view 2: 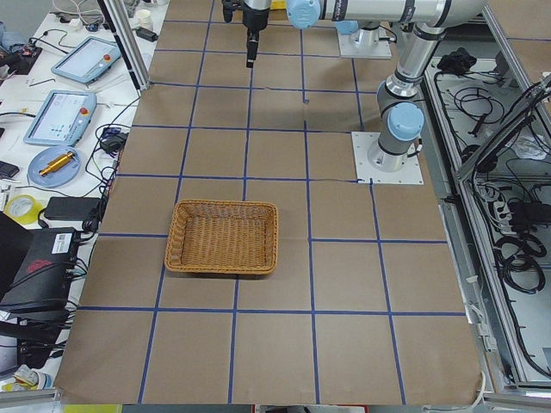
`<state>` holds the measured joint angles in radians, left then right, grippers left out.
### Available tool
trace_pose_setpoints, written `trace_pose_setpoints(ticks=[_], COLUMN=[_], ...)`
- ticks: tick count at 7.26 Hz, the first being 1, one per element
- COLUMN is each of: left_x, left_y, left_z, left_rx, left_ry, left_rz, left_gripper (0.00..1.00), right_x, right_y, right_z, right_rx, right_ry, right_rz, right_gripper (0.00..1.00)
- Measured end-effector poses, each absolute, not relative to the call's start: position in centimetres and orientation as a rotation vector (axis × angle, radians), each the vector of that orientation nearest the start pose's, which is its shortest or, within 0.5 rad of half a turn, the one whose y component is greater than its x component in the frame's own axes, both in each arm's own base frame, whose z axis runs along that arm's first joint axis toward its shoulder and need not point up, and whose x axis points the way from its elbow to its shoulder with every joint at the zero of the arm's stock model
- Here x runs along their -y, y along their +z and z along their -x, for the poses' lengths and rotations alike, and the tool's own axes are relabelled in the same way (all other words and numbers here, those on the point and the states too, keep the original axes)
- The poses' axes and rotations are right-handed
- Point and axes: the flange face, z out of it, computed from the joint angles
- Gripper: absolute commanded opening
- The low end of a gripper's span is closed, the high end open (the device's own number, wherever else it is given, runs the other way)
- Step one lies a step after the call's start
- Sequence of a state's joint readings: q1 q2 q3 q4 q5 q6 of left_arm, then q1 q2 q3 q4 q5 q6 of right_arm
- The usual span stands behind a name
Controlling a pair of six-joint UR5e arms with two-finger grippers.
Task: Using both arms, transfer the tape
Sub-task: 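Reach the right gripper down beside the yellow basket toward the tape roll, then grasp the yellow tape roll with the right gripper and lift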
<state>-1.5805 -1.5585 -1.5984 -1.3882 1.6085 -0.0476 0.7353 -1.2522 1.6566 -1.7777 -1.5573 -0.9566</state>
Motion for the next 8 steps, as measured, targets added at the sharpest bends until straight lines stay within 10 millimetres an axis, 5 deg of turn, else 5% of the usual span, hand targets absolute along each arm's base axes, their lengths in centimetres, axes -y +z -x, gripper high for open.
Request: trace_pose_setpoints(ticks=[2, 4, 8], left_x=[50.1, 50.1, 50.1], left_y=[50.0, 50.0, 50.0], left_z=[13.4, 13.4, 13.4], left_rx=[-3.098, -3.098, -3.099], left_ry=[-0.261, -0.261, -0.261], left_rz=[0.064, 0.065, 0.064], left_gripper=[1.00, 1.00, 1.00], right_x=[48.9, 51.8, 55.7], right_y=[36.2, 39.7, 37.9], right_z=[26.4, 14.9, -12.4], right_rx=[-2.982, -3.018, -3.072], right_ry=[0.116, 0.110, 0.043], right_rz=[0.186, 0.180, -0.029], right_gripper=[0.00, 0.00, 0.00])
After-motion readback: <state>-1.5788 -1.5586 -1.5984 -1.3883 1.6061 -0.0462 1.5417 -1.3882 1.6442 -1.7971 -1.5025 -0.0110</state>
